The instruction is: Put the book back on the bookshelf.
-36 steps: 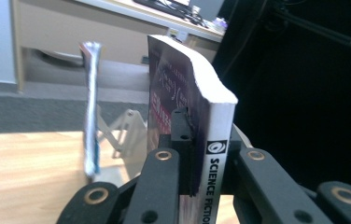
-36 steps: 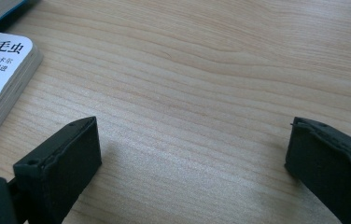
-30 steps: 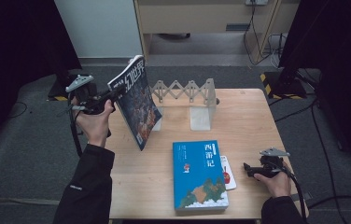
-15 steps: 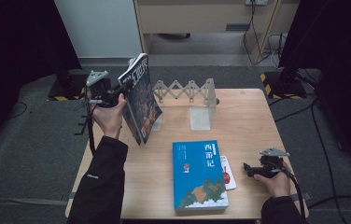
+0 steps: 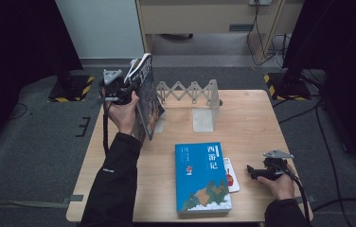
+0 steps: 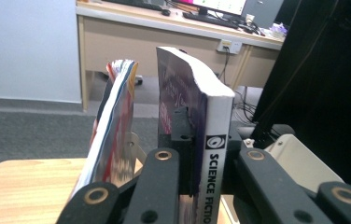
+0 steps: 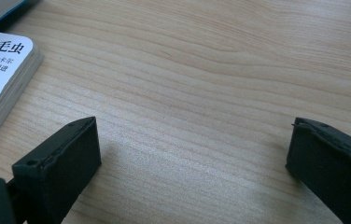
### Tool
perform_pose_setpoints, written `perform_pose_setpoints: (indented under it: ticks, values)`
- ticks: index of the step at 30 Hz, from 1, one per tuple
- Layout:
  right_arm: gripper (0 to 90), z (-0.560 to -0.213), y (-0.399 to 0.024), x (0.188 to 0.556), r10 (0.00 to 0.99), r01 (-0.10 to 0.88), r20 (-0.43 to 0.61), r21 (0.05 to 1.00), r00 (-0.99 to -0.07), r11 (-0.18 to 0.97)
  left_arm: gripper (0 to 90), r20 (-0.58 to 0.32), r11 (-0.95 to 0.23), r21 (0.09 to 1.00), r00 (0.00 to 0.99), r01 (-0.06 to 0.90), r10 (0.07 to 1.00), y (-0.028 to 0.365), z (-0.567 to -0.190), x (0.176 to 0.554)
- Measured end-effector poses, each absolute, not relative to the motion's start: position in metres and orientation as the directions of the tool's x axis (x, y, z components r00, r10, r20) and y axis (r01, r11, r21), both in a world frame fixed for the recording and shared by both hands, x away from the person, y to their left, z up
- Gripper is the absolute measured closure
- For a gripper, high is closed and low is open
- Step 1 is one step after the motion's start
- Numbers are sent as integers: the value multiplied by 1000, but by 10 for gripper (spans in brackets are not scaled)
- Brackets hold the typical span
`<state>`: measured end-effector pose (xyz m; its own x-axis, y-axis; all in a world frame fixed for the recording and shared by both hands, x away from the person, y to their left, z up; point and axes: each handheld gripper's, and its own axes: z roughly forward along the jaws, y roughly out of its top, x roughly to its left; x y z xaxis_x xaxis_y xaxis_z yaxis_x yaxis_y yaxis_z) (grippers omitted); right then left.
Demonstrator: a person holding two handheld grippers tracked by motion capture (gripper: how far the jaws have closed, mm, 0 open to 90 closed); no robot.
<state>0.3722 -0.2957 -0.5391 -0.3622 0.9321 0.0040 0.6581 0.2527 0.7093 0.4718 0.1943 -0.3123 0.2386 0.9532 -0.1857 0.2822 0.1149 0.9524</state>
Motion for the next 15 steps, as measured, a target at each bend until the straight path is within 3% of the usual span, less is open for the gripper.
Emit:
perform_pose_setpoints:
  ticks: [15]
  values:
    - [25, -539, -295, 372, 934, 661, 9, 708, -358, 247, 817, -160, 97, 956, 214, 277, 964, 179, -340, 482]
